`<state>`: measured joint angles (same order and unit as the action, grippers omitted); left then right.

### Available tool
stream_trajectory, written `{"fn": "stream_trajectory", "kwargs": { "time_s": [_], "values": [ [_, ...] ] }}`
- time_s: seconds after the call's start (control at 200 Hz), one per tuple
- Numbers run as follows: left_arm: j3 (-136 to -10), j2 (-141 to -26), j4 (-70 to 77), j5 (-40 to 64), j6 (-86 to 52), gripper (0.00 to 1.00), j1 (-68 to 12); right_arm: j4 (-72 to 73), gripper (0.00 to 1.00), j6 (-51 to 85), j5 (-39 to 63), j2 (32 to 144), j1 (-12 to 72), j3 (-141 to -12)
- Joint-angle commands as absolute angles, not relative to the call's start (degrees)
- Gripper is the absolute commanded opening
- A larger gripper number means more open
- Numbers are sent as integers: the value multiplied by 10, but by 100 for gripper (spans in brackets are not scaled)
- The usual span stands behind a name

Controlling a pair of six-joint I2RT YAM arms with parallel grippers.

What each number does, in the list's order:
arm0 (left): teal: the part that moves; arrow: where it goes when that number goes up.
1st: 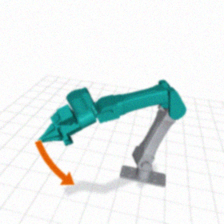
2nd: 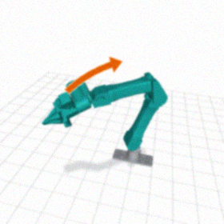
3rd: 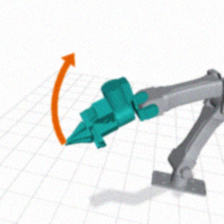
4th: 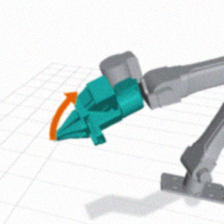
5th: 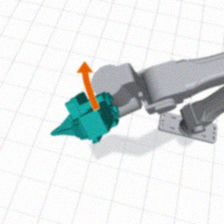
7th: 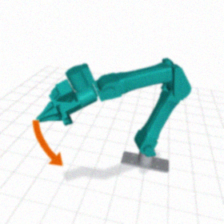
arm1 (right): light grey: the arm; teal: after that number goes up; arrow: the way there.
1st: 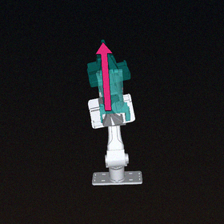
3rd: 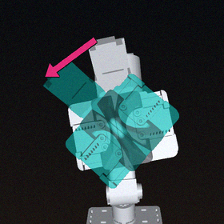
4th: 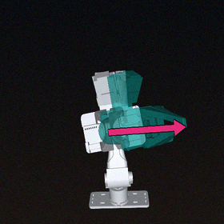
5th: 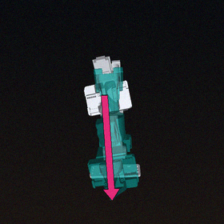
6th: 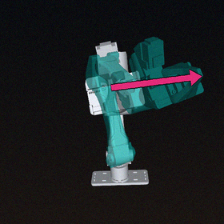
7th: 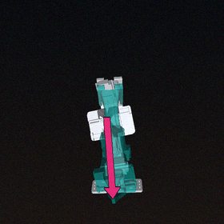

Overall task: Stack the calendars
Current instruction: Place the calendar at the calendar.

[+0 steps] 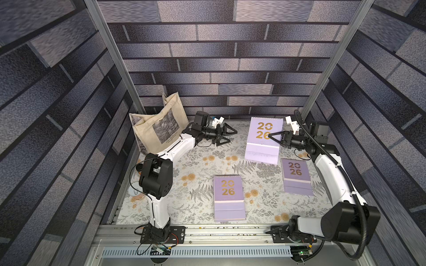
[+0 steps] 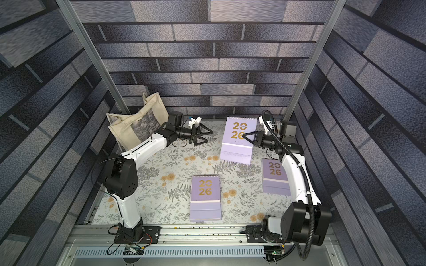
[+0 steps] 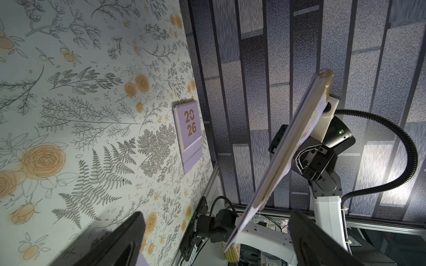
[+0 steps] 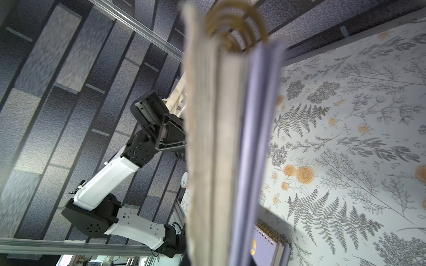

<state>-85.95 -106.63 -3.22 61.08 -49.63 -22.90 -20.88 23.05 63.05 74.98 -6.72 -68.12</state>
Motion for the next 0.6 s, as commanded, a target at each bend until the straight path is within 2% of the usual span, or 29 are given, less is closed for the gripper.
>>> {"fn": "stream_trajectory", "kwargs": {
  "time_s": [0.0, 0.095, 0.281, 0.596],
  "values": [
    [-810, -989, 77, 613, -532, 100, -232, -160, 0, 286, 685, 739, -59, -691],
    [-774, -957, 115, 602, -533, 100, -233, -81, 0, 356, 702, 738, -46, -668],
    [-721, -898, 160, 594, -509, 100, -236, -66, 0, 378, 695, 747, -2, -662],
    [-694, -889, 174, 605, -494, 100, -243, 20, 0, 446, 686, 753, 59, -644]
  ]
}}
